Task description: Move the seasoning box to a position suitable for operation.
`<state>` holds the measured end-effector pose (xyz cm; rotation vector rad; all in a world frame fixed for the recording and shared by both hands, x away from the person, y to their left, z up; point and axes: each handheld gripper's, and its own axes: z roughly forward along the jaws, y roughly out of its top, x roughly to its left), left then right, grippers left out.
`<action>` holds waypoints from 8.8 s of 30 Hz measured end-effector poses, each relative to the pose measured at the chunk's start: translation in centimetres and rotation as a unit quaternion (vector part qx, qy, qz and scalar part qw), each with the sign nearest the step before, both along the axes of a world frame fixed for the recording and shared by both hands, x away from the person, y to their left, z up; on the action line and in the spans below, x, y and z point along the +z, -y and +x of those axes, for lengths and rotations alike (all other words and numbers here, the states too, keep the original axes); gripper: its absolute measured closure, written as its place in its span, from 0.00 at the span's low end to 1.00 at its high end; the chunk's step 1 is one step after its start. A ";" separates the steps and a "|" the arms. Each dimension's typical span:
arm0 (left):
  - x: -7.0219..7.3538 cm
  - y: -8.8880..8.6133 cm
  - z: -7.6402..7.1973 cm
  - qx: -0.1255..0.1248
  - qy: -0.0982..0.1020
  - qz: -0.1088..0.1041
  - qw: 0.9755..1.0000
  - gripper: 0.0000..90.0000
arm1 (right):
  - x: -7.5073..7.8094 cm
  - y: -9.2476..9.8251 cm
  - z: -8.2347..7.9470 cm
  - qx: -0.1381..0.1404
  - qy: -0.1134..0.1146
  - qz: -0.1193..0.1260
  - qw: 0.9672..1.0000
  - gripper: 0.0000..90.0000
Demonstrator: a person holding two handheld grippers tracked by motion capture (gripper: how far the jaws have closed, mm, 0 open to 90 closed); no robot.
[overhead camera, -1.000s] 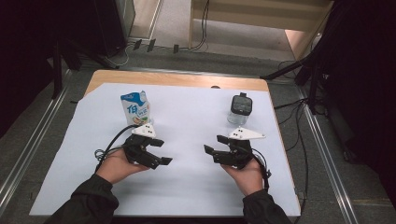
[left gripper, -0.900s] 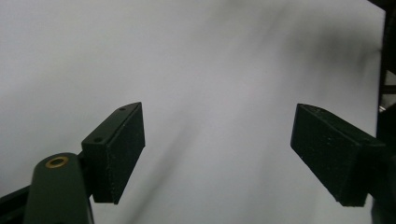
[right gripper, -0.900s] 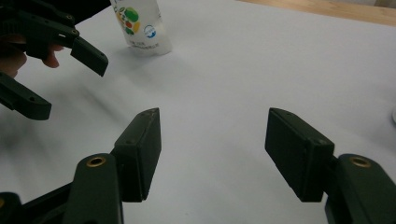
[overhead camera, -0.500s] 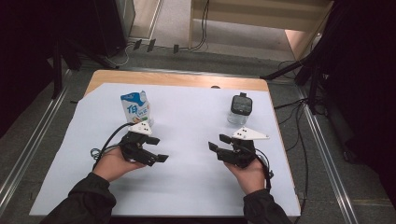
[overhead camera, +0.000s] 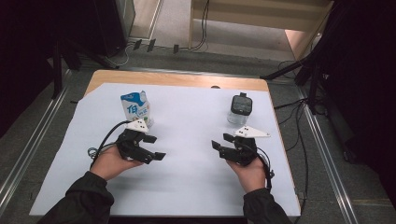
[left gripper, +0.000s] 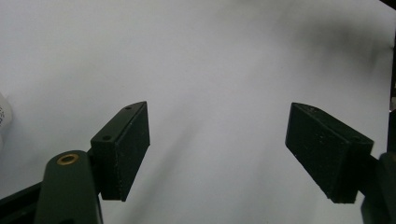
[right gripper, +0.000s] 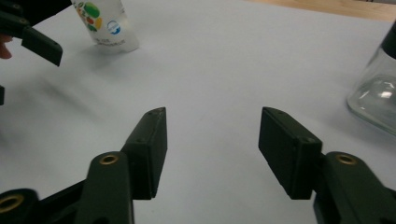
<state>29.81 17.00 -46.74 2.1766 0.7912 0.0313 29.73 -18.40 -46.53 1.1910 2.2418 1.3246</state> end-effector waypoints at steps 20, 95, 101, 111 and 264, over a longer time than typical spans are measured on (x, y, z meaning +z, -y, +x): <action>0.0 -0.3 -0.6 -0.007 0.007 -0.001 1.000 0.17 | 0.2 2.4 2.5 -0.073 0.006 0.001 0.997 0.32; -0.4 -2.8 -3.2 0.041 0.004 0.013 0.999 0.18 | -3.0 3.9 13.7 -0.225 0.010 -0.051 0.973 0.18; -0.4 -2.7 -2.9 0.039 0.002 0.014 0.999 0.18 | -3.0 4.0 13.6 -0.216 0.015 -0.054 0.975 0.19; -0.3 -2.7 -2.6 0.039 -0.001 0.008 0.999 0.19 | -2.1 3.7 12.9 -0.198 0.030 -0.048 0.979 0.19; 0.0 -1.1 0.7 0.031 -0.002 0.006 0.999 0.36 | -3.7 -7.6 -0.5 0.083 -0.019 -0.008 0.996 0.17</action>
